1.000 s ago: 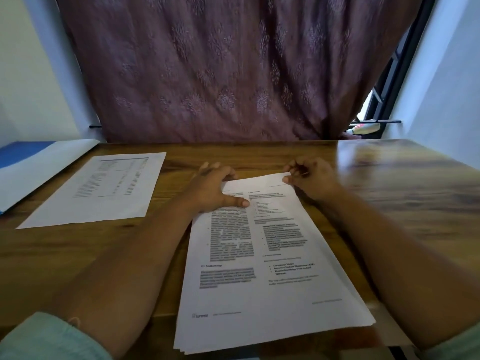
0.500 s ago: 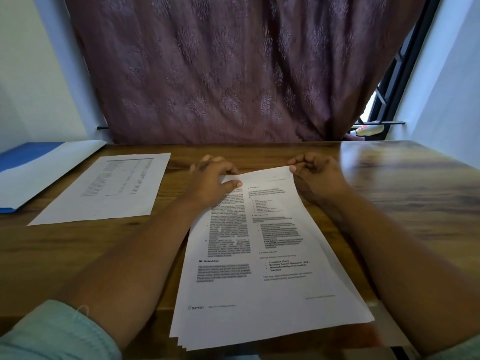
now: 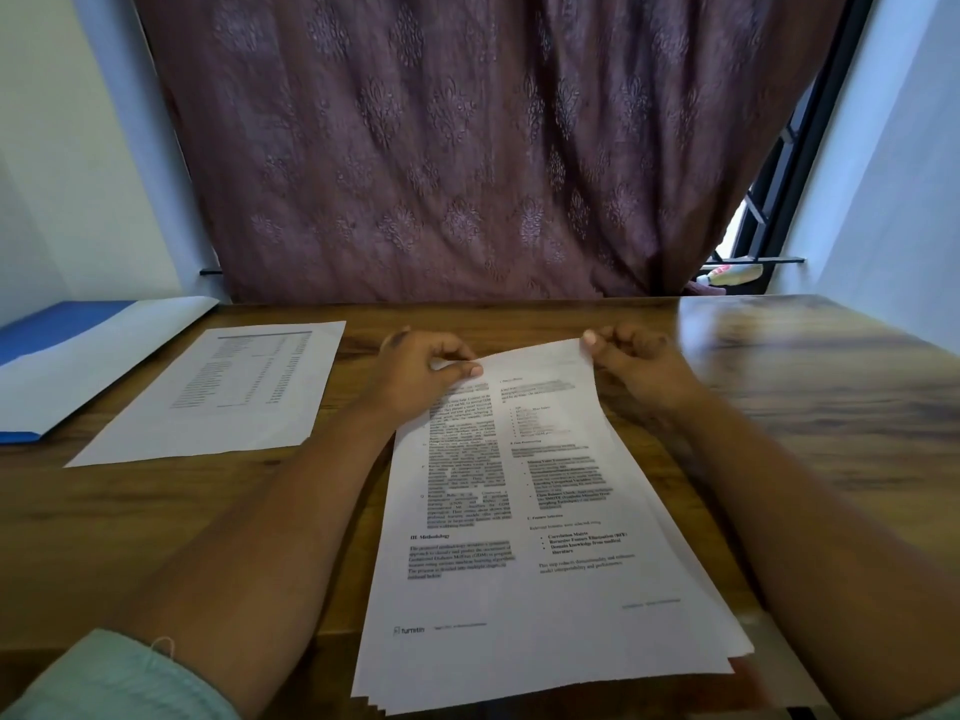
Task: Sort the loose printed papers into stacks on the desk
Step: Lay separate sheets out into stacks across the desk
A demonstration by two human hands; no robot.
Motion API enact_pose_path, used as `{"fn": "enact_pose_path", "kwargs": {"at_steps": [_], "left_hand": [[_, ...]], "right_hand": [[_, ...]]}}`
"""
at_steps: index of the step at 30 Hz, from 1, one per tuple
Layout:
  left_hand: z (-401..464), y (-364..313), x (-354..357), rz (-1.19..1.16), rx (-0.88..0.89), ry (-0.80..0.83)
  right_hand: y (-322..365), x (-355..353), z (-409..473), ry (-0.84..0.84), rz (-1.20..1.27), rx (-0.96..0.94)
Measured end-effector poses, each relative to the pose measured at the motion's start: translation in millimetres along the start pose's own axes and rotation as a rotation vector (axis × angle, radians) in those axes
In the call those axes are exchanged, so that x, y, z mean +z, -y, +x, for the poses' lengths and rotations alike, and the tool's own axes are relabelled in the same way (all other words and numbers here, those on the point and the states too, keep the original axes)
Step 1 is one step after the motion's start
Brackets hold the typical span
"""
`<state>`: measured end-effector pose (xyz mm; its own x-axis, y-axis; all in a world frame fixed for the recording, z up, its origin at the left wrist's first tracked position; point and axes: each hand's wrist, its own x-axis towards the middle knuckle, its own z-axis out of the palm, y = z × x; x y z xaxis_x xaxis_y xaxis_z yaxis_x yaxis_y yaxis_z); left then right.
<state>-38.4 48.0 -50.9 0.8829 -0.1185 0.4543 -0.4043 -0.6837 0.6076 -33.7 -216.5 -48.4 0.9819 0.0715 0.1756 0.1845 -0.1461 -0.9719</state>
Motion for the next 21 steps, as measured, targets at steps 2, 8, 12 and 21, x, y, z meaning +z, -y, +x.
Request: {"fn": "enact_pose_path", "kwargs": {"at_steps": [2, 8, 12, 21], "left_hand": [[1, 0, -3, 0.074, 0.042, -0.016], [-4, -10, -14, 0.144, -0.023, -0.188], [-5, -14, -15, 0.074, -0.074, -0.313], [-10, -2, 4, 0.319, -0.292, 0.332]], "right_hand": [[-3, -2, 0, 0.005, -0.065, 0.048], [4, -7, 2, 0.212, -0.032, 0.022], [6, -21, 0, 0.506, -0.124, 0.162], [-3, -73, 23, -0.491, 0.006, 0.328]]}}
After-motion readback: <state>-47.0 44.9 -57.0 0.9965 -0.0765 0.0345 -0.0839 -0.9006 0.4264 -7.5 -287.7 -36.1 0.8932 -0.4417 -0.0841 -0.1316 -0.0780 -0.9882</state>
